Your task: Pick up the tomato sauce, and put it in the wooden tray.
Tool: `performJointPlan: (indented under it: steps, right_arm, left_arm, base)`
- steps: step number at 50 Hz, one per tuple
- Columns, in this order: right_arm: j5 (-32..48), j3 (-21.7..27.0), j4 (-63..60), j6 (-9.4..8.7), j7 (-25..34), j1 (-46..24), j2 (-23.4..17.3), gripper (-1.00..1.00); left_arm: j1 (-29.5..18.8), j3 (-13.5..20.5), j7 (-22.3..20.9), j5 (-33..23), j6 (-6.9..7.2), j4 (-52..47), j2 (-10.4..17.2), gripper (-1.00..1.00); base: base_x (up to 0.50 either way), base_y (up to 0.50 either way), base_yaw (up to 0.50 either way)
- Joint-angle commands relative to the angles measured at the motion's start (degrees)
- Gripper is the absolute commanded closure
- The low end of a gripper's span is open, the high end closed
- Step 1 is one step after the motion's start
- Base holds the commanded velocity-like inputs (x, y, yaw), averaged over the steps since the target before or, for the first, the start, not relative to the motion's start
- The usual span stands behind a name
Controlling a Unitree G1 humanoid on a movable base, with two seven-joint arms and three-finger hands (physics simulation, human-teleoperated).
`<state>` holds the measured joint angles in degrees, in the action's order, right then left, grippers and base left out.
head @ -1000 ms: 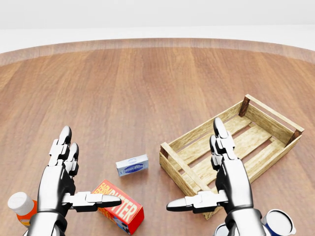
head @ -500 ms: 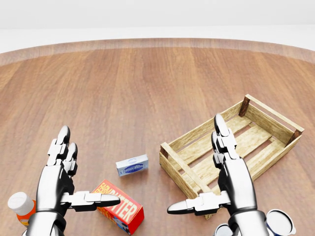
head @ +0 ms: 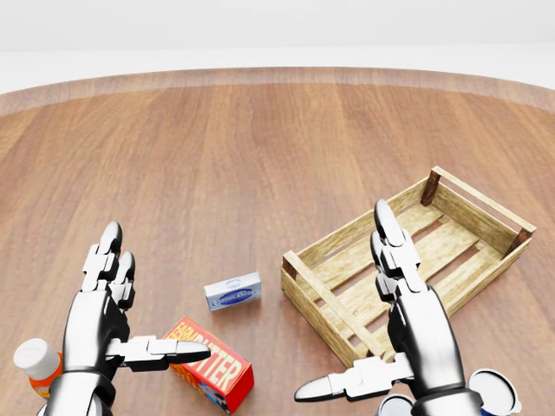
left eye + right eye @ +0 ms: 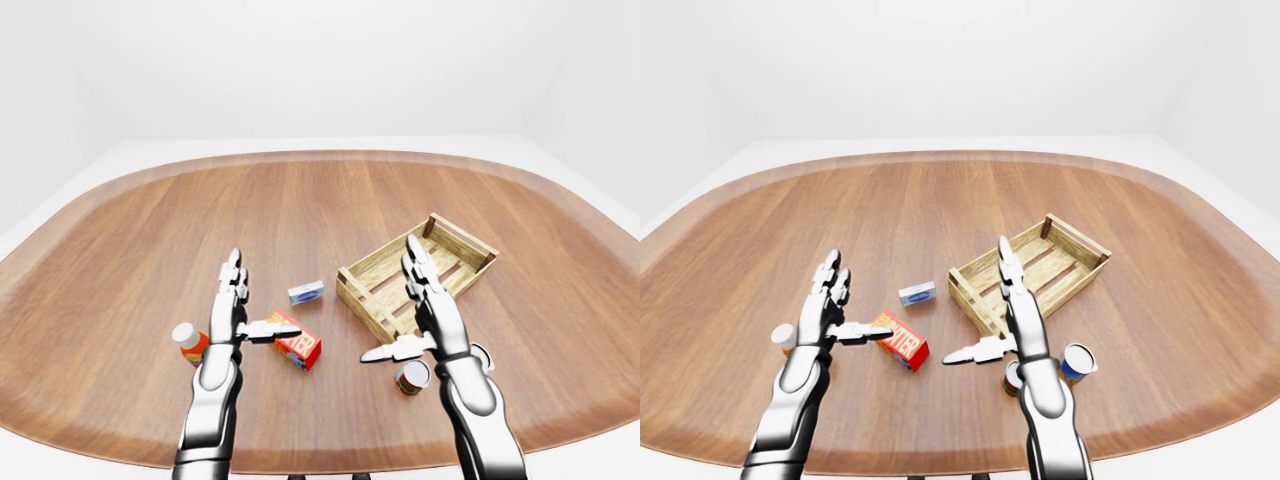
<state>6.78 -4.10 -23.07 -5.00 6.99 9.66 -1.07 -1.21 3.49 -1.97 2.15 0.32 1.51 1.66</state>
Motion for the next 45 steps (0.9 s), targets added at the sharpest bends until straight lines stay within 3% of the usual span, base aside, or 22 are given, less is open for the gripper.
performJointPlan:
  steps: [1,38,45]
  right_arm:
    - [0.2,-0.8,-3.0,0.0,0.9,2.6,-0.2,-1.0]
    - [0.8,-2.4,-0.2,0.0,-1.2,13.5,-2.0,-1.0]
    - [1.0,-1.8,-0.3,0.0,-0.5,15.8,-2.4,-1.0]
  left_arm:
    - [-0.1,-0.1,0.1,-0.2,-0.3,0.4,0.0,-1.0]
    - [-0.3,0.0,0.1,-0.2,-0.01,0.4,0.1,-1.0]
    - [-0.3,-0.1,0.1,-0.3,-0.64,1.1,0.0,-1.0]
  base:
    - [0.0,0.0,0.0]
    - [0.0,0.0,0.0]
    - [0.0,0.0,0.0]
